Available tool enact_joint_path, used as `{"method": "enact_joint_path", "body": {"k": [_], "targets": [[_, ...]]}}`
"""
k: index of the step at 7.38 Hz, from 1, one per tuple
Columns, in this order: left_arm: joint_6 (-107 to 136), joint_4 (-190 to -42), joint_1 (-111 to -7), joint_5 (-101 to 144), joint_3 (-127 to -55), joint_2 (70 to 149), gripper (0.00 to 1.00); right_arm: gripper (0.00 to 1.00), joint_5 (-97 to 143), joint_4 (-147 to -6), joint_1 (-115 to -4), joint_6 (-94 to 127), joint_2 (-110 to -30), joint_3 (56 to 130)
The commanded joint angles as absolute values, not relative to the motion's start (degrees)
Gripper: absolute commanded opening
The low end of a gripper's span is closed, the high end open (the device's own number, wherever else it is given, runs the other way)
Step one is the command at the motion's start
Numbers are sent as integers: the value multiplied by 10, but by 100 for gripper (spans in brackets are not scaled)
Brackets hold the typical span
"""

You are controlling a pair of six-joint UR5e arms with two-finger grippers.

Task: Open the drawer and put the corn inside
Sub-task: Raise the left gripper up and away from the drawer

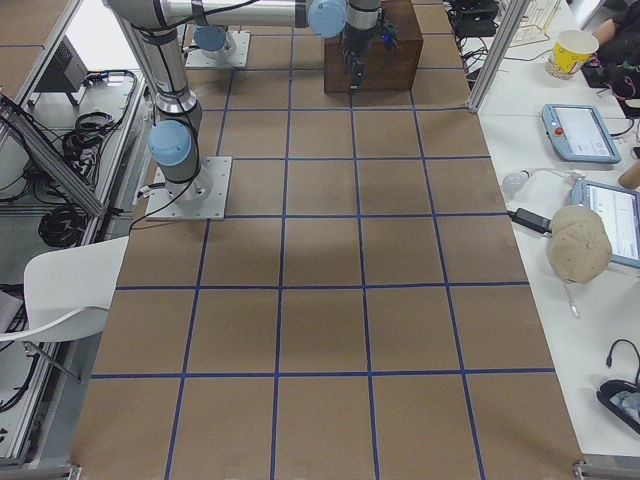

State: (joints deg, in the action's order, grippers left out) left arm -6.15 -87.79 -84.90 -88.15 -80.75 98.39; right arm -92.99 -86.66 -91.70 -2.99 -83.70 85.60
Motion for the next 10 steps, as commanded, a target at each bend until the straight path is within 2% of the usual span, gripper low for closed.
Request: {"method": "enact_joint_path", "body": {"k": [1,10], "targets": [[-50,-918,-893,-901,-811,955,100,100,-930,-867,-917,-30,-838,856],[-47,-942,-895,-903,-813,940,100,100,-930,-867,-917,-30,-838,856]]}}
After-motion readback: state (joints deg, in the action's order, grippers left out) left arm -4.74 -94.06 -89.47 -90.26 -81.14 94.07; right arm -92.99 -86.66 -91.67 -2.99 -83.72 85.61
